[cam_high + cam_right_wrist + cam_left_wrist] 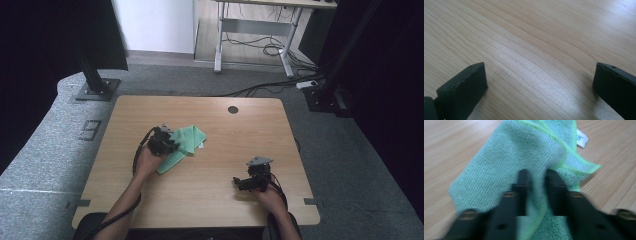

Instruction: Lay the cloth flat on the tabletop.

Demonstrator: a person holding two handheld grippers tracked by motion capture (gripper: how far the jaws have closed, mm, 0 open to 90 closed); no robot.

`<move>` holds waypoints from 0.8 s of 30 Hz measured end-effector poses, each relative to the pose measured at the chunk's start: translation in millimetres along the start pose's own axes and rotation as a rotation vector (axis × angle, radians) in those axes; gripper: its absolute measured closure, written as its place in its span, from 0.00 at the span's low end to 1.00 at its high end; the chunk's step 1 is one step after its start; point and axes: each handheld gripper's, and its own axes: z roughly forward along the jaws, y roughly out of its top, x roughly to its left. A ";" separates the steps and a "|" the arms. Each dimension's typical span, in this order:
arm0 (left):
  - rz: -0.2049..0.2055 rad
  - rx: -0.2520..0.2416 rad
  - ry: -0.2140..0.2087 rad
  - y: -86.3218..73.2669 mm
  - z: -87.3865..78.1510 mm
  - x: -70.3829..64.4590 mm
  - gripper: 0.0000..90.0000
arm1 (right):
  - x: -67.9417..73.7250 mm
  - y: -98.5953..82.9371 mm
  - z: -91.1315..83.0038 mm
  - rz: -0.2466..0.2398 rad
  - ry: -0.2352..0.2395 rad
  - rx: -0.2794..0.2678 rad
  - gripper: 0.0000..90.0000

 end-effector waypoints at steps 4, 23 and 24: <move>-0.018 -0.066 0.035 1.2 -12.7 4.6 0.94 | 0.0 0.0 0.0 0.000 0.000 0.000 0.00; -0.277 -0.126 0.212 -45.3 -60.1 78.8 0.92 | 0.0 0.0 0.0 0.000 0.000 0.000 0.00; -0.281 -0.110 0.221 -49.7 -58.3 81.1 0.91 | 0.0 0.0 0.0 0.000 0.000 0.000 0.00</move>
